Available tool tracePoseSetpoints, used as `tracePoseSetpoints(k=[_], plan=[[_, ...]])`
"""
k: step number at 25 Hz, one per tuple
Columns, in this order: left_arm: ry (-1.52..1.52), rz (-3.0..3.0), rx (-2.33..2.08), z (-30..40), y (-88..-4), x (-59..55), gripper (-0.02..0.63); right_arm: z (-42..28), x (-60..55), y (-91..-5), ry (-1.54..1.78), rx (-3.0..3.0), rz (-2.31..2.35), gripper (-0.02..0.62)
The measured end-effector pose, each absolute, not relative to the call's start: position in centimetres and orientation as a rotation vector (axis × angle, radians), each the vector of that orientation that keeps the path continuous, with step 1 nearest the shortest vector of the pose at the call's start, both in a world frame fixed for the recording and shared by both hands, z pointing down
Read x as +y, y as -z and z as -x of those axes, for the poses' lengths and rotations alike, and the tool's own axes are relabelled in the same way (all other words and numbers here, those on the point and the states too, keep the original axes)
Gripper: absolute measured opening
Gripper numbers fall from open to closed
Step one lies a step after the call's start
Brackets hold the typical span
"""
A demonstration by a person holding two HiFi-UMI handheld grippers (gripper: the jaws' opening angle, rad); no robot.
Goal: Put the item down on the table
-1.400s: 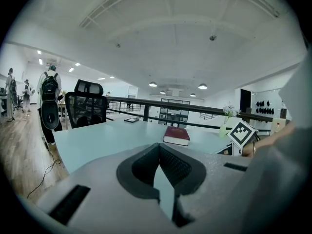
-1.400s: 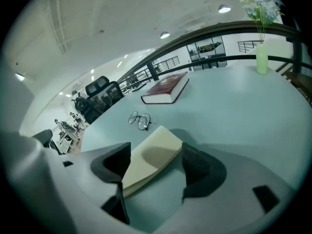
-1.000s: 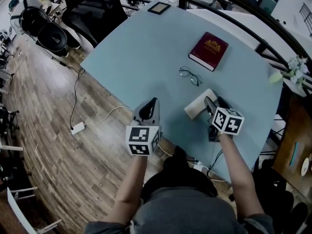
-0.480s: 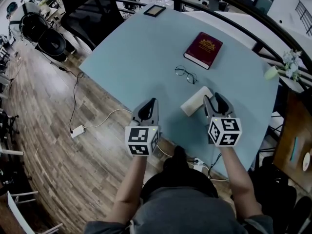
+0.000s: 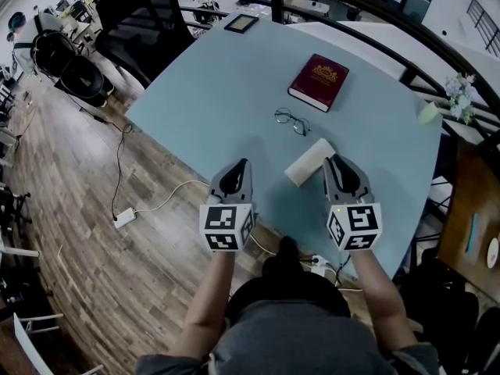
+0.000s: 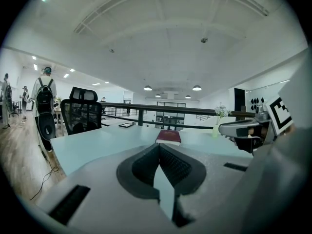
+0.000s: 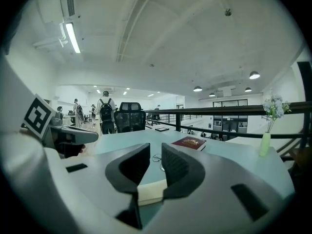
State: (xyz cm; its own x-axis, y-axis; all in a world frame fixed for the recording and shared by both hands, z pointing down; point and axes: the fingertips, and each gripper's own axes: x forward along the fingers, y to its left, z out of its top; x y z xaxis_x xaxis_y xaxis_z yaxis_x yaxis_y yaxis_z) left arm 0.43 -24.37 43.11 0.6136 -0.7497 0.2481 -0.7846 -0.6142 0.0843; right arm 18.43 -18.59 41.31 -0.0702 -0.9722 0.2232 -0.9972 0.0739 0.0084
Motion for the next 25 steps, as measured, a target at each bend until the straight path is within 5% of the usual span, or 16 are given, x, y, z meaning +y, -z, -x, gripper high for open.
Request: tracePoseSetpoints(k=[8,25], plan=[[-0.263,-2.664,-1.284,-0.3,-42.5,-24.3,0.005,-17.7,-17.5,-40.0,-0.129,-2.180,-2.033,0.005],[-0.244,-2.672,-1.292,0.0,-41.6,-23.6,0.005,-17.6,-16.8,-39.4,-0.128,-2.228,-2.021,0.003]])
